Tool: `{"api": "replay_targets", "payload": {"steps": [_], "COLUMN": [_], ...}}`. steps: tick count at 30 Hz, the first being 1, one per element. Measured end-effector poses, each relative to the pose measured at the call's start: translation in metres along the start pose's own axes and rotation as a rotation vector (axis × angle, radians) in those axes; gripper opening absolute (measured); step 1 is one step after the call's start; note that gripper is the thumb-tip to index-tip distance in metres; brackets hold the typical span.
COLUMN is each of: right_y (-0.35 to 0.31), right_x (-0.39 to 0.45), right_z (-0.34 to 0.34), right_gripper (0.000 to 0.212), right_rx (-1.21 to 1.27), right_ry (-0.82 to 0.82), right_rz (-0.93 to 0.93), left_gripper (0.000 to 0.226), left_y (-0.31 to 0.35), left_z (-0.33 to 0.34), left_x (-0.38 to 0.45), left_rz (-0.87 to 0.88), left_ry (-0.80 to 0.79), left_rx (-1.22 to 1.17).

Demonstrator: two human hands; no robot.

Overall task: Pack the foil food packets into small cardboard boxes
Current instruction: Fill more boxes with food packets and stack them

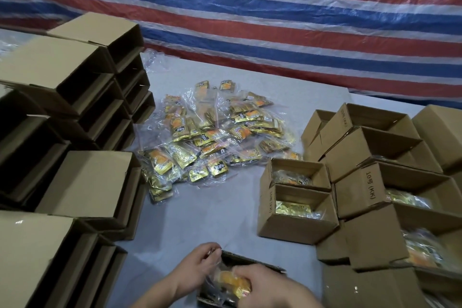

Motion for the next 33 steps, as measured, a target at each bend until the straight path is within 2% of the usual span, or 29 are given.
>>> {"api": "replay_targets", "payload": {"steps": [5,7,9,12,15,18,24,29,31,33], "right_y": [0.024,0.032,0.033,0.031,0.02,0.015,0.017,0.018,0.022,0.025], "right_x": [0.037,0.044,0.045,0.033,0.015,0.012,0.032,0.031,0.029,0.02], "right_z": [0.011,0.016,0.019,0.012,-0.004,-0.011,0.026,0.022,0.017,0.003], "right_gripper": [0.063,0.073,0.082,0.092,0.073,0.027,0.05,0.053,0.04,0.031], "right_rx": [-0.421,-0.508,-0.426,-0.097,-0.067,-0.17,-0.157,-0.084,-0.104,-0.108], "right_ry": [-0.012,-0.005,0.02,0.024,0.002,0.065,-0.153,-0.109,-0.023,0.152], "right_rz": [0.141,0.184,0.176,0.127,0.091,0.088,0.296,0.347,0.307,0.268], "left_gripper": [0.013,0.012,0.011,0.01,0.011,0.014,0.013,0.01,0.01,0.008], "left_y": [-0.005,-0.004,-0.003,-0.005,-0.004,-0.003,-0.003,0.0,0.001,0.003], "left_z": [0.002,0.003,0.003,0.002,0.002,0.001,0.001,0.001,0.001,0.003], "left_x": [0.0,-0.002,-0.003,-0.003,-0.002,-0.001,-0.001,-0.003,-0.002,-0.001], "left_rz": [0.026,0.036,0.055,0.054,0.085,0.089,0.086,0.031,0.007,-0.009], "left_ry": [0.071,0.086,0.115,0.125,0.132,0.144,0.147,0.166,0.166,0.172], "left_rx": [0.02,0.028,0.028,0.023,0.039,0.032,0.054,0.049,0.034,0.019]}}
Point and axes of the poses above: each hand's wrist, its own x-axis towards the middle knuckle, its own z-axis out of the palm, y = z × x, the point moved 6 cm from there along x, towards the middle knuckle, and after that the axes turned 2 degrees about -y, right-handed, at the moved point
